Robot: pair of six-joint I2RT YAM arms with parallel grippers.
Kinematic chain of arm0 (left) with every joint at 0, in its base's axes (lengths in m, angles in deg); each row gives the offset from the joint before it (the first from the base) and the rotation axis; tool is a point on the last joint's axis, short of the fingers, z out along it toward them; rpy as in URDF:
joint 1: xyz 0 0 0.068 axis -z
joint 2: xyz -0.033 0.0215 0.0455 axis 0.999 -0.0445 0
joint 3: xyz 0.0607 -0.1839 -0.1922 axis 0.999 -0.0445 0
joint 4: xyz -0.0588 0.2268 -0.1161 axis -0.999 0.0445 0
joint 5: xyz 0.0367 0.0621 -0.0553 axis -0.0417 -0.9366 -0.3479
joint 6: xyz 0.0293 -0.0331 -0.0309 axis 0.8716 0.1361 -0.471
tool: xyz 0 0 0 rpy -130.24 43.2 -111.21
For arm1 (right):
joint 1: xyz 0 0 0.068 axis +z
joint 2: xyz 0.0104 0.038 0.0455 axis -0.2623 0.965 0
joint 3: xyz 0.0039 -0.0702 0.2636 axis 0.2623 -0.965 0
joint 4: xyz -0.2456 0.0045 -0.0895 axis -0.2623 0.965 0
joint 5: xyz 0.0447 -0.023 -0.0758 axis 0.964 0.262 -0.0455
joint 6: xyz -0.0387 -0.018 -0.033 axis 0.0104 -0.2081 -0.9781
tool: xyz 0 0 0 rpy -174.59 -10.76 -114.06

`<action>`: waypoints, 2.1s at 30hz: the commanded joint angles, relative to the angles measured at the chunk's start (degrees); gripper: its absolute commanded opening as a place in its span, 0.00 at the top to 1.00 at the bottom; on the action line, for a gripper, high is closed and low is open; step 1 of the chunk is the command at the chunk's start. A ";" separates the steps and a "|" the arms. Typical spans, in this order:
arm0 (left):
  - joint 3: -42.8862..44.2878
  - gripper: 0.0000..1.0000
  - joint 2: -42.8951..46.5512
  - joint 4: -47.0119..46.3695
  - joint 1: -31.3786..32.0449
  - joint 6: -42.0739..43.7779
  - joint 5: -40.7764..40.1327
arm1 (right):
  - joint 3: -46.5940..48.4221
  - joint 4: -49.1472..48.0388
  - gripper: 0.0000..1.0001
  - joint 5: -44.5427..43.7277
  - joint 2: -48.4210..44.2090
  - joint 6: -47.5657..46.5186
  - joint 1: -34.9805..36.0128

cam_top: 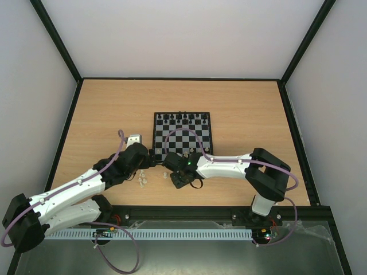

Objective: Set up the chess pieces on the board
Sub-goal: Pick up the chess piece at the center of the board, then place the chess piece on the chessboard.

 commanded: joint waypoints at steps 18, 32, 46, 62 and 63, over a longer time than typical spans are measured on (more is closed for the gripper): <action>-1.34 0.01 1.17 -0.55 0.21 -0.21 -0.14 | 5.27 9.44 0.94 -5.55 -4.16 0.29 0.35; -1.80 0.01 1.52 -0.70 0.23 -0.09 -0.36 | 24.81 16.27 0.94 -4.41 1.18 -8.37 -10.94; -1.78 0.01 1.52 -0.90 0.20 0.27 -0.46 | 24.85 13.64 0.94 -2.19 12.62 -10.08 -16.97; -2.00 0.01 1.43 -1.09 0.20 0.18 -0.26 | 21.79 11.66 0.94 -1.77 12.77 -10.67 -20.18; -1.95 0.01 1.37 -1.08 0.25 0.18 -0.29 | 21.75 11.58 0.94 -1.72 12.91 -10.69 -20.31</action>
